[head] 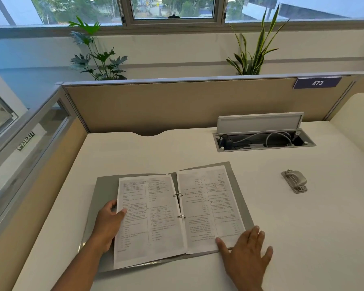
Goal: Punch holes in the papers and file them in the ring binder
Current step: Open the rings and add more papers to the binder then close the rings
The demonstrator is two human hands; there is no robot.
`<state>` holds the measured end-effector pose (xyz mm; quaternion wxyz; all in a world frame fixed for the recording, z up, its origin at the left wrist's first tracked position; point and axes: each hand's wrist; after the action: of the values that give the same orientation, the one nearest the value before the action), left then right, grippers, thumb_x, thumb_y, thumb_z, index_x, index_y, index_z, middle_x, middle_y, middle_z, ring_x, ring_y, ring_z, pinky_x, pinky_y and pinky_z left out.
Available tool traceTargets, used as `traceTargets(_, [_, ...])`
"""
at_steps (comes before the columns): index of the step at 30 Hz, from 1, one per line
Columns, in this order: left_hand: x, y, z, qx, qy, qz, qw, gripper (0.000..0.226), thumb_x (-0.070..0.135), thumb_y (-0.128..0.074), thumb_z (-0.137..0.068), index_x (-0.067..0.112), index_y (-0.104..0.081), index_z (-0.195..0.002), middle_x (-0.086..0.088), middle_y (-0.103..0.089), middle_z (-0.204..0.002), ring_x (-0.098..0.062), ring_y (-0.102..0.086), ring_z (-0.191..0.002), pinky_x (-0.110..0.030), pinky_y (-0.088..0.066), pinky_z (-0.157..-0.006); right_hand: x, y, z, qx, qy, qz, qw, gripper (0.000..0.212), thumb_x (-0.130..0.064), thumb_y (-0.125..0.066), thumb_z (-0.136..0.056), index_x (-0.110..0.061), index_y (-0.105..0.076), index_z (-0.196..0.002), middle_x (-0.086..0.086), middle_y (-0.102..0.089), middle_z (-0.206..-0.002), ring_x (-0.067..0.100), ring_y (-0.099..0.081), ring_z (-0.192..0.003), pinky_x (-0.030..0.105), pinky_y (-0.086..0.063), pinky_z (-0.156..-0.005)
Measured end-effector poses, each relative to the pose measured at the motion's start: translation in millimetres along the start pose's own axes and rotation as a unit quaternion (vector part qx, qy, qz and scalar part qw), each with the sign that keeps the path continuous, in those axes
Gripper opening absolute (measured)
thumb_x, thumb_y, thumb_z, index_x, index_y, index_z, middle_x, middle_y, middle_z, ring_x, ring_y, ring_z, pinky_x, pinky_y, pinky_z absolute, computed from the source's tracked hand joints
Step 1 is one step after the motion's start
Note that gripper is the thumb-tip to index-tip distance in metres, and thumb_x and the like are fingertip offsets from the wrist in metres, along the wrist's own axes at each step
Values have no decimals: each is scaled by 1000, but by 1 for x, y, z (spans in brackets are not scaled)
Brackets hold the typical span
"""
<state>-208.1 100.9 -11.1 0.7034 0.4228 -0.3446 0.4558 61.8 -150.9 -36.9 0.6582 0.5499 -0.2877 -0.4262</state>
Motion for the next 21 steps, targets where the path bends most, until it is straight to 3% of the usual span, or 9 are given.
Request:
traceTargets(3, [0,0,1,0,-2,-16,1000,21,9,-61,-106,24,-68,-119,-10,-79,-112,-31,-78,-96,-51,-65,-83,0,0,-5,8,19,0,1000,108,-85,-19,-88,-8,-11,-163,9,-2,-174,26,4,-160,57,-3,-125])
traceTargets(14, [-13,-3,-3,15,-10,-37,999,19,6,-62,-105,23,-70,-110,-7,-77,-110,-29,-76,-97,-46,-64,-80,-4,-6,-9,19,35,-39,998,88,-75,-29,-94,-19,-23,-161,3,-13,-173,22,-3,-160,57,-3,-125])
traceTargets(17, [-16,-3,-6,19,-9,-41,999,18,6,-62,-105,20,-70,-115,-8,-77,-111,-30,-76,-98,-50,-64,-85,-7,-16,-9,30,37,-48,998,90,-69,-43,-94,-13,-22,-162,7,-31,-168,24,-21,-158,58,-5,-123])
traceTargets(19, [-16,-2,-8,18,-9,-43,999,19,6,-62,-105,18,-69,-118,-8,-77,-111,-30,-76,-98,-51,-64,-86,-8,-24,-10,39,44,-68,996,94,-62,-61,-89,-6,-31,-159,12,-48,-158,29,-38,-150,61,-13,-121])
traceTargets(21, [-17,-2,-8,18,-9,-42,999,21,6,-62,-105,17,-69,-121,-8,-77,-111,-30,-76,-97,-49,-64,-83,-9,-28,-11,50,44,-68,995,94,-58,-69,-86,-5,-36,-156,13,-54,-152,31,-45,-146,60,-17,-119])
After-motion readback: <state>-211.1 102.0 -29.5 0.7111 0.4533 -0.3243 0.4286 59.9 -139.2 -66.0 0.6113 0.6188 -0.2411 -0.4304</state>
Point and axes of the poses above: each hand's wrist, its own z-axis away from the middle knuckle, its own y-axis out of the back of the hand, x = y × z
